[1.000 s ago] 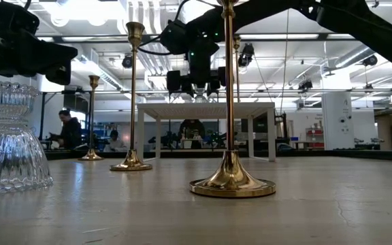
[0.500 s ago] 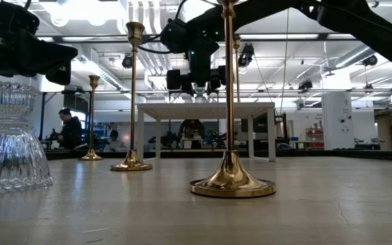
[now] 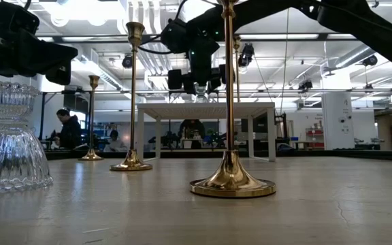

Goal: Pick & Place candle stick holders
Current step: Put the blue glass candle holder on the shelf

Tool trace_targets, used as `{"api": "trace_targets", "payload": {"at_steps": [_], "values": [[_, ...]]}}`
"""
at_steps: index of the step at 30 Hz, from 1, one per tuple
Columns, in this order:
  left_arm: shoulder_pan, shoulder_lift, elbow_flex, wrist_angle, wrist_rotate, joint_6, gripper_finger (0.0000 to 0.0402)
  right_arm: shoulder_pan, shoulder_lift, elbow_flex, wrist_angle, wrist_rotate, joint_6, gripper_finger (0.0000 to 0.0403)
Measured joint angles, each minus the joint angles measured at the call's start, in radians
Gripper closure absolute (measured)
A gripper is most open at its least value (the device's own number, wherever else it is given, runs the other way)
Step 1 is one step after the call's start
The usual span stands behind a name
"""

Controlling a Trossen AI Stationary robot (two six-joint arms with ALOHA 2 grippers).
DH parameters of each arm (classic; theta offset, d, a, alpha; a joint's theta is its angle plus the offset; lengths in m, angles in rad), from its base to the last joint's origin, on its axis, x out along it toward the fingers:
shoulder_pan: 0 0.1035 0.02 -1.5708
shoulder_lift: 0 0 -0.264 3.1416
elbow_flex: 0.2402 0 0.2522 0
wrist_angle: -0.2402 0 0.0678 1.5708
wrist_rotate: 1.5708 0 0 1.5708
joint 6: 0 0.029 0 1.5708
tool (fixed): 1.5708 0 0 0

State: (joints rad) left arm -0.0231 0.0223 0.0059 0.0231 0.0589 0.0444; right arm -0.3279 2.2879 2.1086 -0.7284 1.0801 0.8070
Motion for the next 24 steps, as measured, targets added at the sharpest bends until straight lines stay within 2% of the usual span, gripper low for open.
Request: {"api": "trace_targets", "payload": {"at_steps": [24], "values": [[0.000,0.000,0.000,0.000,0.000,0.000,0.0388,0.000,-0.013,0.000,-0.023,0.047,0.001,0.0227]]}}
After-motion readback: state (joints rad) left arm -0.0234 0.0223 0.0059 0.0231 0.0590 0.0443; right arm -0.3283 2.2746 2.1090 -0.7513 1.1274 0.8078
